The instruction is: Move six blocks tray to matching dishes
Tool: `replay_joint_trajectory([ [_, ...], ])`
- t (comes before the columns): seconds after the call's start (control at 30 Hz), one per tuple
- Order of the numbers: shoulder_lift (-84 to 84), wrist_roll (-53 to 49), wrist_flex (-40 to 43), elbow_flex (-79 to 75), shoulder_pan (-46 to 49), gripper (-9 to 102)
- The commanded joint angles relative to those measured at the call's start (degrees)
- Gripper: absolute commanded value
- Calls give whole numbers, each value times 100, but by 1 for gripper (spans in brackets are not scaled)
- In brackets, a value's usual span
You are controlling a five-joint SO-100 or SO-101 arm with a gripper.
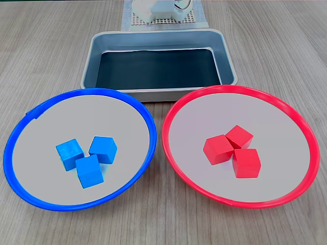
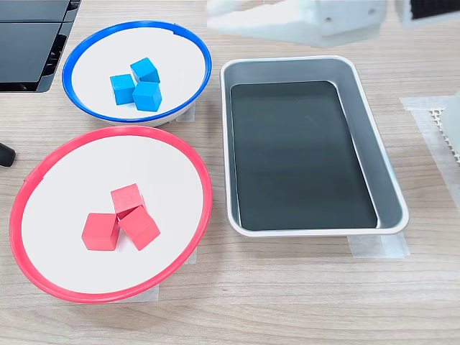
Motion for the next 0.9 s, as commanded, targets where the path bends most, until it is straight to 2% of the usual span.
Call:
replay_joint_trajectory([
  [0.0,1573,229,1107,844,-26,0],
  [0.17,3498,141,3551,1354,-9,0],
  [0.27,3700,176,4254,1354,0,0],
  [0.37,3700,176,4588,1354,53,0],
  [0.53,3700,176,4597,1354,62,3],
  [0.57,3700,176,4597,1354,62,0],
  [0.87,3700,176,4597,1354,62,0],
])
